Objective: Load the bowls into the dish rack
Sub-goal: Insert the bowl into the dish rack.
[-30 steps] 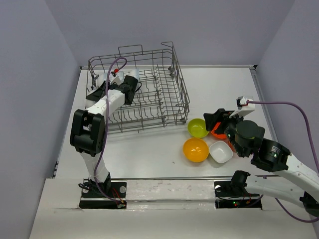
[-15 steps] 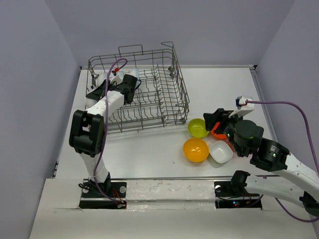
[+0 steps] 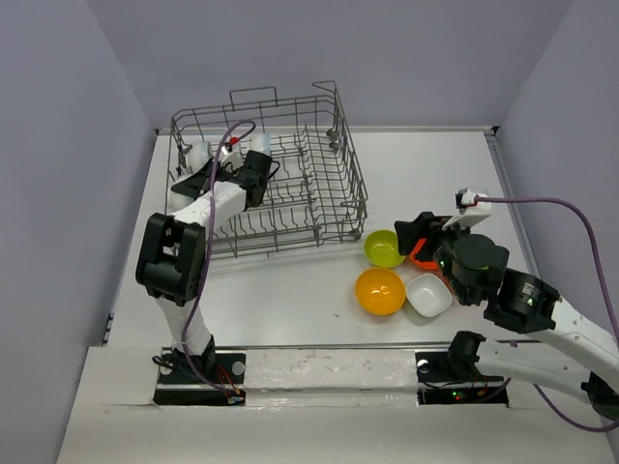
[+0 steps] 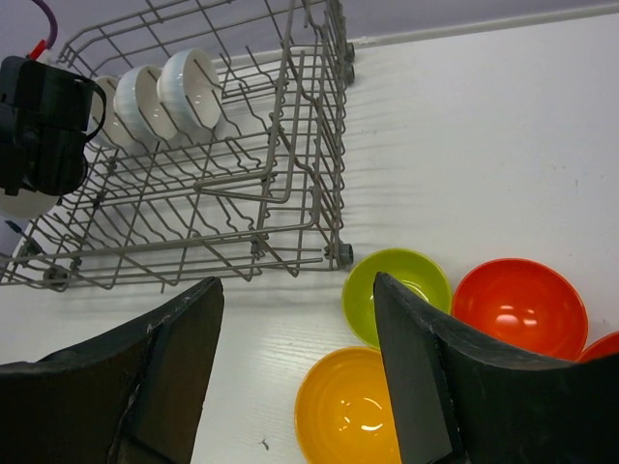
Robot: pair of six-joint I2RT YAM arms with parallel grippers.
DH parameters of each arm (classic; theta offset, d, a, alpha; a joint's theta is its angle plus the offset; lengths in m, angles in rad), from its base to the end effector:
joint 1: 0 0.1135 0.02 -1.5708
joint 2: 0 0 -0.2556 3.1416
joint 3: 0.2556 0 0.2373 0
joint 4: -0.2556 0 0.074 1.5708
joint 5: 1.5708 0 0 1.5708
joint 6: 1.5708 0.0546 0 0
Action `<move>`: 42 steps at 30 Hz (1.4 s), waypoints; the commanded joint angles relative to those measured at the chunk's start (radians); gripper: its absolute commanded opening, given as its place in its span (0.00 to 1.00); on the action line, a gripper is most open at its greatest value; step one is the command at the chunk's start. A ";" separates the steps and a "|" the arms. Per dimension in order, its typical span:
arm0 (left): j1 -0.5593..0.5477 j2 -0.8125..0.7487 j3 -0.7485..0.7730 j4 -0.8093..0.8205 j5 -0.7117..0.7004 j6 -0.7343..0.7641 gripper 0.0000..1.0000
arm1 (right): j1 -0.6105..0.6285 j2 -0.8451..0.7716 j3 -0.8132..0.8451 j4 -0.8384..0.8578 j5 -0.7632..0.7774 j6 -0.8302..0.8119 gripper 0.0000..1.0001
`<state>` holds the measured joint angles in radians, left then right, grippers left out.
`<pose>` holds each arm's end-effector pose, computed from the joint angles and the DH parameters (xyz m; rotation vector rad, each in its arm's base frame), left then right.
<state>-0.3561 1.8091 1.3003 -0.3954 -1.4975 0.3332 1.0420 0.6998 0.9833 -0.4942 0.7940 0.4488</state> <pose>0.3548 -0.0739 0.2411 0.0662 1.9818 1.7465 0.1032 0.0994 0.3765 0.0526 1.7332 0.3949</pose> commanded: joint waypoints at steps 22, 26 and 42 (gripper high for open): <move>-0.124 0.032 -0.087 0.133 -0.069 0.096 0.00 | 0.003 -0.011 -0.008 0.034 0.057 -0.002 0.70; -0.129 0.045 -0.090 0.142 -0.064 0.109 0.00 | 0.003 -0.008 -0.008 0.034 0.060 -0.001 0.70; -0.146 0.087 -0.076 0.145 -0.053 0.109 0.05 | 0.003 0.108 0.015 0.017 0.045 -0.001 0.74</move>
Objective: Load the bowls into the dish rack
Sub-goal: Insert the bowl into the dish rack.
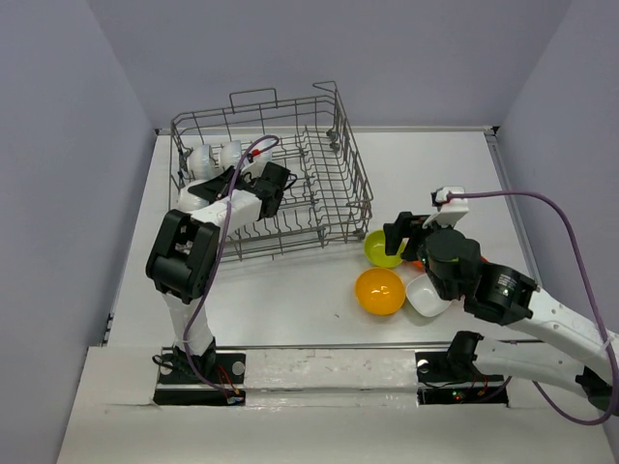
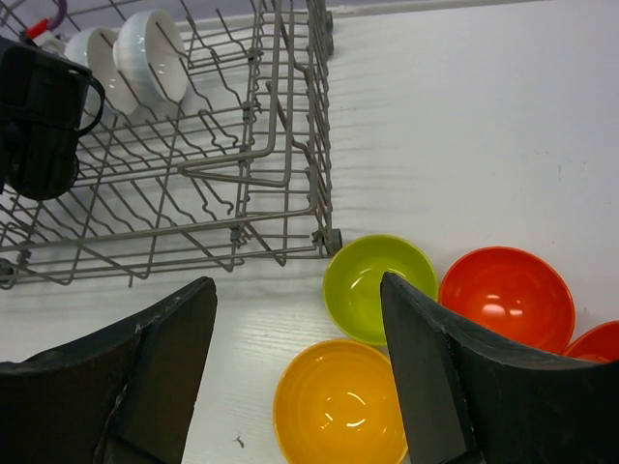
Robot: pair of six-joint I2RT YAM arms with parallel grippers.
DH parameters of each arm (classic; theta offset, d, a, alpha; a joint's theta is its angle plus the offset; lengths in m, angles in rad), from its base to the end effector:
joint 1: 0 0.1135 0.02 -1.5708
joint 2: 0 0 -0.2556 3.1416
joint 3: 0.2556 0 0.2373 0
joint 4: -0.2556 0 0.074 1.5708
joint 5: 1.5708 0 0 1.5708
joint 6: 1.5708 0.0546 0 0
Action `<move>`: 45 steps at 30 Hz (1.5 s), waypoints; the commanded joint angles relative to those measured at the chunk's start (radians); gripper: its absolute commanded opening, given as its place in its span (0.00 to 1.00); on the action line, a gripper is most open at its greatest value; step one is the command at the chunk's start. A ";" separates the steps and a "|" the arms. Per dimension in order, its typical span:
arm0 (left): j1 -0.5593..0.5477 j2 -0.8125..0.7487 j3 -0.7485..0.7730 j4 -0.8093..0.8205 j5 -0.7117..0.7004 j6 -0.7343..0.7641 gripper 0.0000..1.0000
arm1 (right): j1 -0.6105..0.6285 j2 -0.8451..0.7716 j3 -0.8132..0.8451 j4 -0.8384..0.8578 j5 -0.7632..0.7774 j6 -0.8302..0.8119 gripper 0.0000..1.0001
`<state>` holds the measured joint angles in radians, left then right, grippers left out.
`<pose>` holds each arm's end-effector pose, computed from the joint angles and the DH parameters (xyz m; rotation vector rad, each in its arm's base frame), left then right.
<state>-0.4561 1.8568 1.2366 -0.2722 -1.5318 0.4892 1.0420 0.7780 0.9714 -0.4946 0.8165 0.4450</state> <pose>0.3487 -0.1103 0.2148 0.2865 1.9549 1.8101 0.1141 0.1164 0.3629 0.0177 1.7855 0.3064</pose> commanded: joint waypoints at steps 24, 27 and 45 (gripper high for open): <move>-0.064 0.018 -0.012 0.036 0.027 -0.051 0.05 | -0.336 0.573 0.365 0.086 -0.200 0.008 0.77; -0.065 0.024 -0.008 0.036 0.027 -0.052 0.05 | -0.358 0.618 0.391 0.099 -0.232 0.001 0.77; -0.069 0.012 -0.016 0.034 0.038 -0.055 0.05 | -0.378 0.678 0.362 0.120 -0.326 0.008 0.38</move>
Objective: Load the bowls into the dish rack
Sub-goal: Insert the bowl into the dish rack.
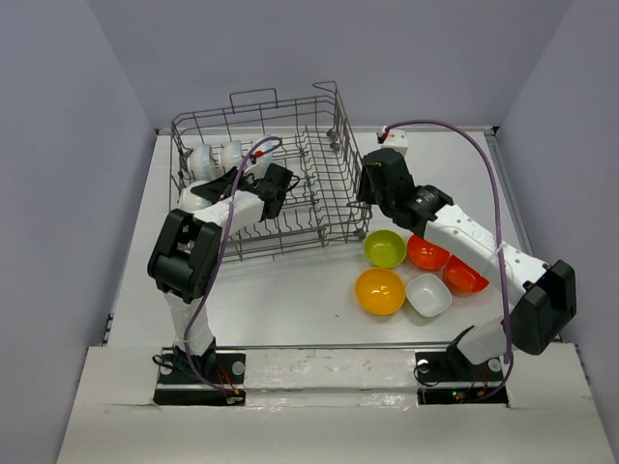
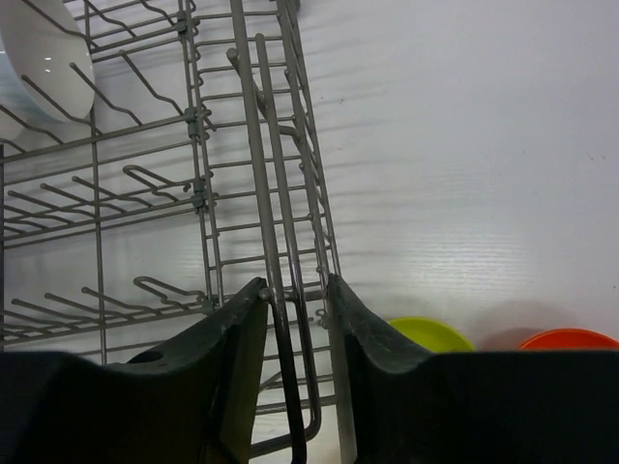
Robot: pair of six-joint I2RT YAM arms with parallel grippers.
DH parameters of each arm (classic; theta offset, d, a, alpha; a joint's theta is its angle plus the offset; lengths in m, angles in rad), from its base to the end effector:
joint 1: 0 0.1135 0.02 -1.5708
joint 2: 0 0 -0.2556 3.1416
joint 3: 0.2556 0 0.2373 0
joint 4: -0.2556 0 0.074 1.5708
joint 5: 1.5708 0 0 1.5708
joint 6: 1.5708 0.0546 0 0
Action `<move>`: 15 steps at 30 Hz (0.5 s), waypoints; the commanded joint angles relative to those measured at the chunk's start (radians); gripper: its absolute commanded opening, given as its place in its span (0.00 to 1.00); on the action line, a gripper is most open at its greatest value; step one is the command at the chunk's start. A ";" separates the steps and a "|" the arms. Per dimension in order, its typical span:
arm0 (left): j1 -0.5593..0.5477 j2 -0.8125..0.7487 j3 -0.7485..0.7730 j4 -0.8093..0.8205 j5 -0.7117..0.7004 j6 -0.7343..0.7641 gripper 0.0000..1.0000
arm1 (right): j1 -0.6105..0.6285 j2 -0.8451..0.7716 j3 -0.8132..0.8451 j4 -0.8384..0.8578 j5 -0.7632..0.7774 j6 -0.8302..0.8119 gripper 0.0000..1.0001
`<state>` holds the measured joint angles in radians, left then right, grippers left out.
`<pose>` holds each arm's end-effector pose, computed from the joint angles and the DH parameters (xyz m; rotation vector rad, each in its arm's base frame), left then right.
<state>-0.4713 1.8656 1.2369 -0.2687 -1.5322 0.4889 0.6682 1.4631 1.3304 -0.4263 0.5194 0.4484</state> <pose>0.3479 -0.1161 0.2121 0.3050 1.9484 1.8039 0.2766 0.1838 0.3323 0.0744 2.0507 0.1383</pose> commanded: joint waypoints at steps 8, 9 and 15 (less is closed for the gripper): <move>-0.064 0.012 -0.014 -0.003 0.069 -0.084 0.08 | -0.004 -0.018 -0.010 0.054 -0.056 0.004 0.07; -0.064 0.017 -0.013 -0.012 0.072 -0.095 0.08 | -0.004 -0.020 -0.011 0.055 -0.059 0.003 0.06; -0.073 0.058 0.044 -0.170 0.153 -0.258 0.08 | -0.004 -0.027 -0.020 0.055 -0.065 0.003 0.01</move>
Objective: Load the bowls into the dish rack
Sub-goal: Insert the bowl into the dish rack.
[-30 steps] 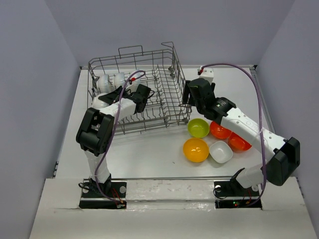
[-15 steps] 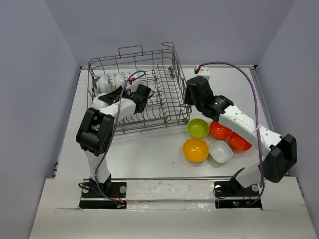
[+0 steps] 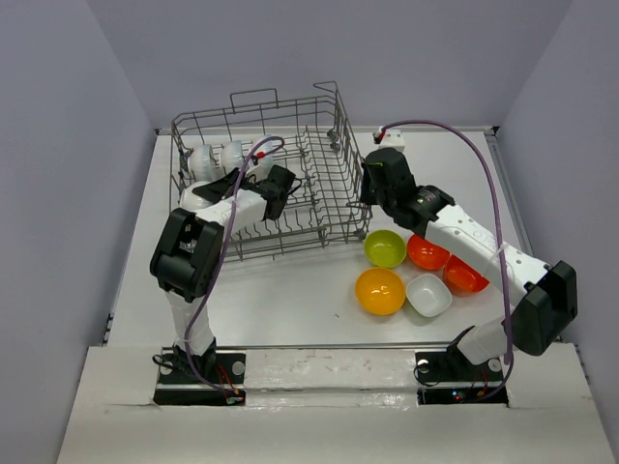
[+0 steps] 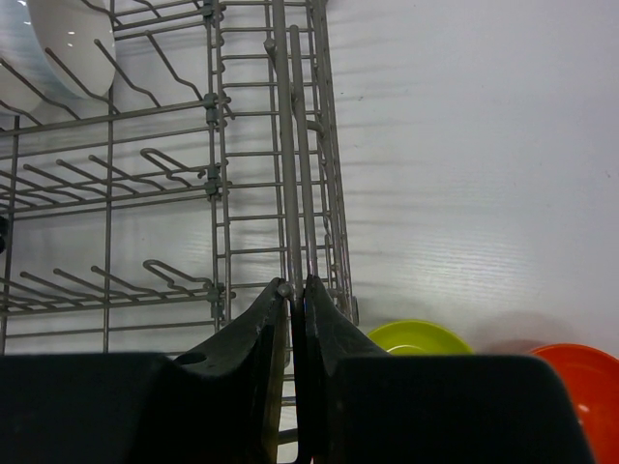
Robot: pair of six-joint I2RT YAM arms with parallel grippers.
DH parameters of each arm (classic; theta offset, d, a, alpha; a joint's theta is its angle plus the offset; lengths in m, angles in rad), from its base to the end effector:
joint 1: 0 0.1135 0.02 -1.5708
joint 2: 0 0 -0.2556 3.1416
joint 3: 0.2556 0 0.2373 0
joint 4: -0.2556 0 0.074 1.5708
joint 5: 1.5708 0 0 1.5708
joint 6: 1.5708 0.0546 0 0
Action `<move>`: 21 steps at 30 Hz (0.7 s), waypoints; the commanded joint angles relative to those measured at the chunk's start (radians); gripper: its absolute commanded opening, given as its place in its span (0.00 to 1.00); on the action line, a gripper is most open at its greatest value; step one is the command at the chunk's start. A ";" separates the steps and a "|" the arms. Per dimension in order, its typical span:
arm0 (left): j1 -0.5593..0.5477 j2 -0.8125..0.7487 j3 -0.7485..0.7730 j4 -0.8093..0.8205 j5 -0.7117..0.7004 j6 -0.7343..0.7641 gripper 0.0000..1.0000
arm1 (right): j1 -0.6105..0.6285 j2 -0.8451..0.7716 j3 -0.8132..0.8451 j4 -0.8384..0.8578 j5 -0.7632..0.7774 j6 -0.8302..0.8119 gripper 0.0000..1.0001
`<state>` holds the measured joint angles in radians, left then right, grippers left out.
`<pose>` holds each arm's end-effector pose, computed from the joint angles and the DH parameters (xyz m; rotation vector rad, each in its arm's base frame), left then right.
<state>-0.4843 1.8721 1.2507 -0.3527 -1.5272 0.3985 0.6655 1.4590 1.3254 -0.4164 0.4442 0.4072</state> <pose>0.3443 -0.1195 0.2095 0.3042 1.9457 1.7820 0.2758 0.1866 0.3319 -0.0070 2.0677 0.1887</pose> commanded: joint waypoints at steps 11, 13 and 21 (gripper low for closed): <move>-0.068 0.127 0.127 -0.279 0.205 -0.378 0.15 | -0.001 -0.023 -0.014 0.051 0.005 0.044 0.01; -0.069 0.133 0.141 -0.298 0.211 -0.392 0.18 | -0.001 -0.023 -0.014 0.054 0.005 0.045 0.01; -0.069 0.137 0.161 -0.321 0.271 -0.449 0.26 | -0.001 -0.025 -0.020 0.060 0.005 0.042 0.01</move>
<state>-0.5041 1.9888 1.3766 -0.7143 -1.5181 0.0917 0.6624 1.4517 1.3132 -0.4030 0.4355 0.4076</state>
